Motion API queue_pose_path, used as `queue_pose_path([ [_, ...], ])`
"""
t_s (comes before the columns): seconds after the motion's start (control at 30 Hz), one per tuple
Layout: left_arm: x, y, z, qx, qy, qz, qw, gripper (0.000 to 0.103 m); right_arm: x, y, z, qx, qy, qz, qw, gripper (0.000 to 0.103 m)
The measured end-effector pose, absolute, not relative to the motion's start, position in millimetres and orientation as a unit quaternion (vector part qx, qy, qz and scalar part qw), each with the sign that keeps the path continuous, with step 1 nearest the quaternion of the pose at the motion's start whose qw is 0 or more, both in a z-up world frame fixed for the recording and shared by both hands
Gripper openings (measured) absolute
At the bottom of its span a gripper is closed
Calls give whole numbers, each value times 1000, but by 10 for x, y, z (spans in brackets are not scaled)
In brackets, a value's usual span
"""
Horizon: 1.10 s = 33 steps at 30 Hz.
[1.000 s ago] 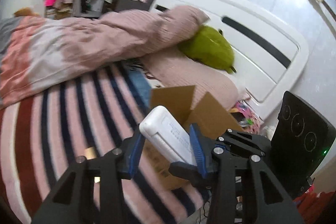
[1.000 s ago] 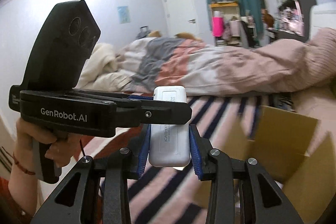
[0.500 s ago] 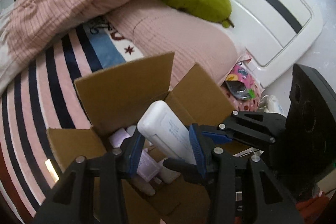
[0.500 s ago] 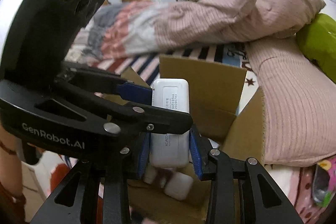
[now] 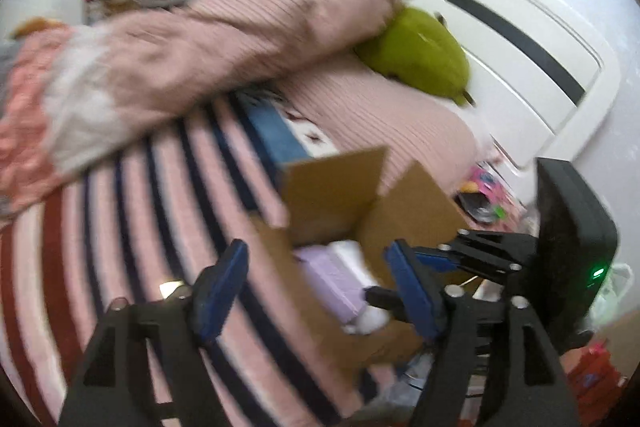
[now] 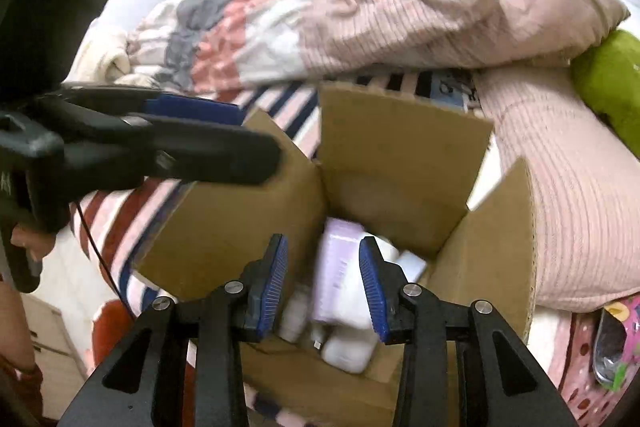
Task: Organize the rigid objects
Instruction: 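Lower the power bank into the cardboard box and release it, then reach the right gripper to the gold tube and grasp it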
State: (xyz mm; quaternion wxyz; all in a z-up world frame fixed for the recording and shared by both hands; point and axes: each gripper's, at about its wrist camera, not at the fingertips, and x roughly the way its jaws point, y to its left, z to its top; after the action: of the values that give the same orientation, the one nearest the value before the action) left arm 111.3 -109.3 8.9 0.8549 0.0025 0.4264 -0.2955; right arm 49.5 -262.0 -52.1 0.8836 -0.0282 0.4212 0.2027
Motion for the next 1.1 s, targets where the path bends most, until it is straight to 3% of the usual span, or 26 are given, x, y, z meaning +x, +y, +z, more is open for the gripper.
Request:
queue_pose_path([
  [0.1,928,-638,175,-1,395,-257,882,78,402,-2318,-349,-21,385,250,888,34],
  [0.17,804,-275,132,-17,379,-230,896,82,328,-2006,-261,-25,364,286,886,43],
  [0.3,694,352,-147,-56,374,-172,910,82,263,-1401,-321,-49,351,329,875,46],
  [0.57,530,1032,-946,-107,396,-107,906,82,425,-617,-1051,-89,403,289,864,46],
  [0.83,581,1218,-1547,-129,436,-99,885,82,974,-752,-1821,-63,441,155,882,46],
  [0.9,601,1226,-1600,-133,440,-100,883,82,1103,-771,-1950,-70,445,136,882,42],
  [0.93,617,1232,-1615,-135,440,-100,882,82,1138,-775,-2004,-72,447,134,882,24],
  [0.97,625,1234,-1625,-137,440,-101,882,82,1153,-769,-2037,-73,450,132,880,19],
  [1.1,606,1185,-1589,-139,436,-107,883,82,1028,-802,-1999,-39,459,198,865,14],
])
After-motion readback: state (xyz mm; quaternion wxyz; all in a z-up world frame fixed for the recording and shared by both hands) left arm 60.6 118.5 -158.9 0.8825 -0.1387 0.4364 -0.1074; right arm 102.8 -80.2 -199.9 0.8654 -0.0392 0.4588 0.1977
